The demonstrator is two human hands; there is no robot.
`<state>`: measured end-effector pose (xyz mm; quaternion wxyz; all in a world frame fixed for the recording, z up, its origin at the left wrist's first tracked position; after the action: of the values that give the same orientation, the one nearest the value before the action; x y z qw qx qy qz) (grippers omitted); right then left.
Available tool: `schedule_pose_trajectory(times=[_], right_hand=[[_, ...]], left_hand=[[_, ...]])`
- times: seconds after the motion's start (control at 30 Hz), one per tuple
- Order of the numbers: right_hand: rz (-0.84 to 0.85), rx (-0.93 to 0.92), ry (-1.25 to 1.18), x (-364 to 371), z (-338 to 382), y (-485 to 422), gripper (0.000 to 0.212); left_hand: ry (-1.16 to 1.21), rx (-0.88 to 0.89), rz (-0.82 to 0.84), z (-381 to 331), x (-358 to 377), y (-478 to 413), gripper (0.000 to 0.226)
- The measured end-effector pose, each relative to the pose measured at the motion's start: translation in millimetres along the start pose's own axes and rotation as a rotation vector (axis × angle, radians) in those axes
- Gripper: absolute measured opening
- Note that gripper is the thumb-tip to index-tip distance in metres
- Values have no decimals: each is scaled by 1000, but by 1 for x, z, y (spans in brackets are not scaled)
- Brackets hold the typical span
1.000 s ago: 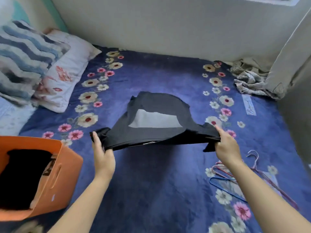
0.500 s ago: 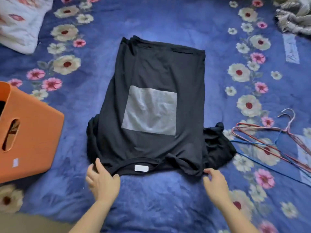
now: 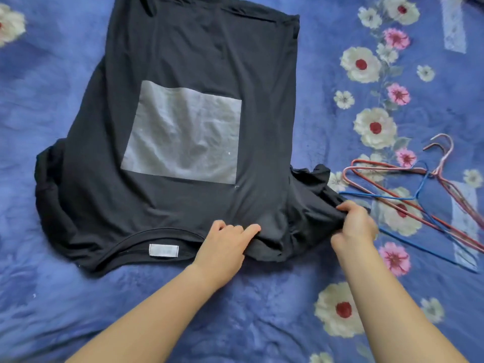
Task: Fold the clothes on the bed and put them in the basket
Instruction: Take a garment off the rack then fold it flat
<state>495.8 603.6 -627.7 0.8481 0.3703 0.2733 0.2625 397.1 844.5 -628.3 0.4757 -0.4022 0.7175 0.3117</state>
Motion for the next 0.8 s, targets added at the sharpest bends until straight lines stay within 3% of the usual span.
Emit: schedule_pose_trajectory(times=[0.1,0.2,0.27,0.43,0.53,0.63,0.7,0.8], right_hand=[[-125,-104,-49,-41,28,-8,32],[-190,-196,106,-79,32,-16,18],[-248,-181,210,-98,25,-28,21],[-404,-110,460,-134,-5,-54,44],[-464,-191,534,-131,-3,-45,49],[-482,-451,682,-110,-3,-4,68],[-329,-715,811,-85,-27,34,66],[95,-1044,1022,-48,-91,92,52]], left_hand=[[60,124,64,-25,-3,7,82],[114,173,148,-52,11,17,81],[123,202,299,-74,22,20,79],[252,45,571,-101,44,26,72],[530,-96,361,-88,34,26,53],[609,-353,-156,-51,7,40,32],[505,-629,-468,-13,-15,63,30],[305,-1184,-735,40,-39,114,43]])
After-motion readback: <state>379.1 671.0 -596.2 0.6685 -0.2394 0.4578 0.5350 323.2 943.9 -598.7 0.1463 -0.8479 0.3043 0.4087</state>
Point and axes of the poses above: each hand's wrist, its own y-axis away from the middle knuckle, its own x-axis out of the palm, z = x × y, the point moved 4 cm from there along -y, towards the middle knuckle, and after that the axes turned 13 degrees about x, right-handed, at the moved point
